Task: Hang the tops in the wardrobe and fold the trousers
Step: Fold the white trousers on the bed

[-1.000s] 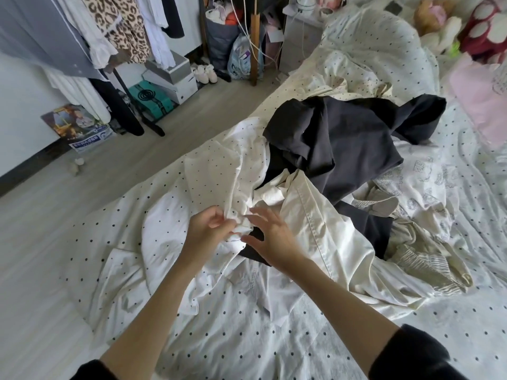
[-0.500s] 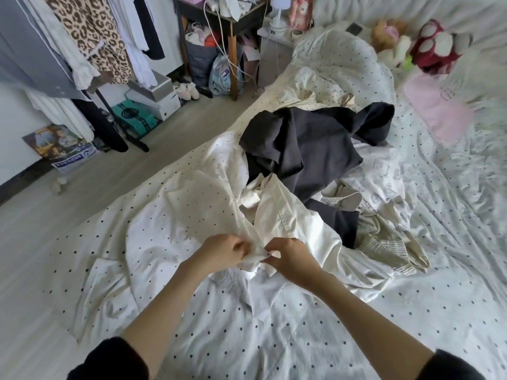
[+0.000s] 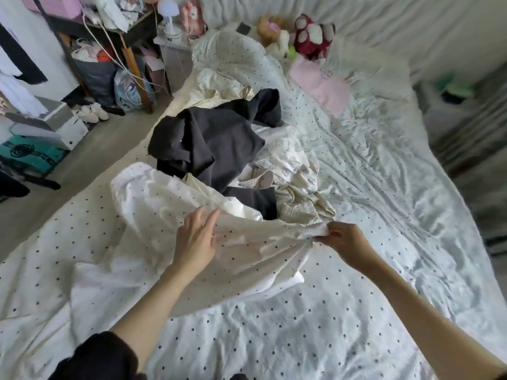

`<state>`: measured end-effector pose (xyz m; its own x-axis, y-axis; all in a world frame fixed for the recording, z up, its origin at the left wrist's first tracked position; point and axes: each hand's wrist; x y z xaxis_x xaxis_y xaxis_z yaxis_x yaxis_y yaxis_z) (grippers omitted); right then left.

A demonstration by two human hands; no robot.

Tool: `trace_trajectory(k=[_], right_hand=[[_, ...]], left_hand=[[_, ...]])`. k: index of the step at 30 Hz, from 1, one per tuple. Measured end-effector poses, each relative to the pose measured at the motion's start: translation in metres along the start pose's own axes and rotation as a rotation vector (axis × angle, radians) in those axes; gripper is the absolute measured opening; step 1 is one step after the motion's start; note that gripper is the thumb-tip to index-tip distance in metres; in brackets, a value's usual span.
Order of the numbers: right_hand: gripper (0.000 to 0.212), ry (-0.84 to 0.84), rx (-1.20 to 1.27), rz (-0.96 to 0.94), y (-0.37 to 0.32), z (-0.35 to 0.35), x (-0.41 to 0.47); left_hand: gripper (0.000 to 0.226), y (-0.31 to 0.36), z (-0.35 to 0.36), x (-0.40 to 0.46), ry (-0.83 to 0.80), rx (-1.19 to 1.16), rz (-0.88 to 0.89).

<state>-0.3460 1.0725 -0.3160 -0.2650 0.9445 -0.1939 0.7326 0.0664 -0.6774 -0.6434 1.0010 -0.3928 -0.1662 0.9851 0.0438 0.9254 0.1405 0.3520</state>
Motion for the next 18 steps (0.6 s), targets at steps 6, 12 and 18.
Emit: trace_trajectory(k=[6, 12, 18], right_hand=[[0.012, 0.223, -0.031, 0.217, 0.056, -0.054, -0.024], [0.024, 0.170, -0.196, 0.308, 0.082, -0.040, -0.044], [0.095, -0.343, -0.418, 0.230, 0.054, -0.012, -0.026]], left_hand=[[0.026, 0.034, 0.026, 0.017, -0.209, 0.207, 0.088], [0.012, 0.062, 0.022, 0.011, -0.271, -0.050, 0.035], [0.005, 0.097, -0.012, 0.046, -0.276, -0.596, 0.015]])
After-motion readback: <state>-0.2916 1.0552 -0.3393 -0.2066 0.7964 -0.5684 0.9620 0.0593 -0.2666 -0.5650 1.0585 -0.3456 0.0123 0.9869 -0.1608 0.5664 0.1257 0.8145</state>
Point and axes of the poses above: each hand's wrist, its own x-axis towards the middle knuckle, its own z-axis out of the palm, y = z × x, and after that the axes turned 1 degree about y, right-handed
